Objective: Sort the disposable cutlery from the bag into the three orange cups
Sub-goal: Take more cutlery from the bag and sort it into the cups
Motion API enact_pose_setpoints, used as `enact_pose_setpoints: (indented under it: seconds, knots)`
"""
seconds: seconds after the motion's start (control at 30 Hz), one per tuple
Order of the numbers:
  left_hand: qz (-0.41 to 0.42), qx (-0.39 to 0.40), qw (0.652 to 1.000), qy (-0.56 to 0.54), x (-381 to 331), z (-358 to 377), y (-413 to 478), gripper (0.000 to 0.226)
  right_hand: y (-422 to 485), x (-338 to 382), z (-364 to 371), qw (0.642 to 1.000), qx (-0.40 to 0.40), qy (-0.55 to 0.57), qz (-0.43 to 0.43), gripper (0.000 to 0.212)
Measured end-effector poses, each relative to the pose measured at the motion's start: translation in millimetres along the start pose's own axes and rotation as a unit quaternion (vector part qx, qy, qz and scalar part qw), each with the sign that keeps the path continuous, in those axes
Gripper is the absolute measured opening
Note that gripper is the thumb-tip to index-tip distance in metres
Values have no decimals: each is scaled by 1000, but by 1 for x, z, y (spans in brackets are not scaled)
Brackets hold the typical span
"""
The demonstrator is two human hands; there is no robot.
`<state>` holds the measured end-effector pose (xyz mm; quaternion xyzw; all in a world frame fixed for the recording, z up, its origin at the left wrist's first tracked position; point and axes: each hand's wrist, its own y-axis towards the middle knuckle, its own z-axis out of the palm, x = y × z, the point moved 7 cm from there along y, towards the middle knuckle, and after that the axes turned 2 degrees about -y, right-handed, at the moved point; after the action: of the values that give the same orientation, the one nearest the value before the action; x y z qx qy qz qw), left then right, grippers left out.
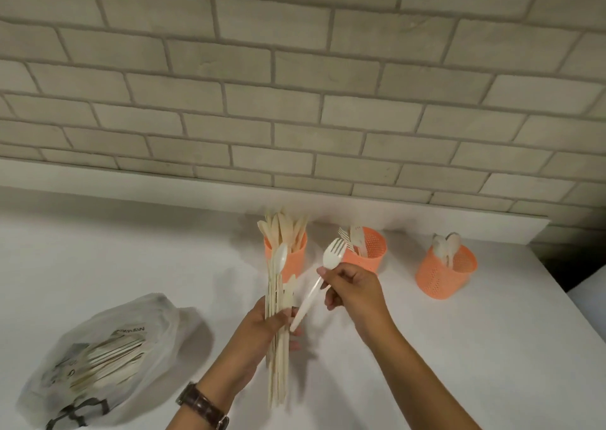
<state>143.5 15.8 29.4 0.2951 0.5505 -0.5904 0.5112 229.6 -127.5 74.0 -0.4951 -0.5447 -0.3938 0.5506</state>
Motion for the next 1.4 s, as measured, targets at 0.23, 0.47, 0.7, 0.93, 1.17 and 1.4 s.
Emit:
enact_pose_setpoints:
  seconds: [0.23,0.47,0.7,0.93,1.17,1.4]
  knots:
    - [-25,11,998,-51,-3,4,-3,23,44,41,-89,964,-187,-123,-143,22]
    - [-27,63,989,-132,-6,6,-8,27,103,18,-103,938,-207,-261,-94,22]
    - [-11,66,985,-159,-10,2,-11,28,65,24,-62,951,-161,-229,-130,16]
    - [38,9,999,-10,-13,4,-10,14,-20,5,25,991,72,-104,-33,18]
    - [32,19,998,-41,-11,2,-13,22,-15,-2,30,995,51,-79,11,13]
    - [21,35,999,-28,-8,-15,-20,21,-10,0,58,988,132,-63,57,19]
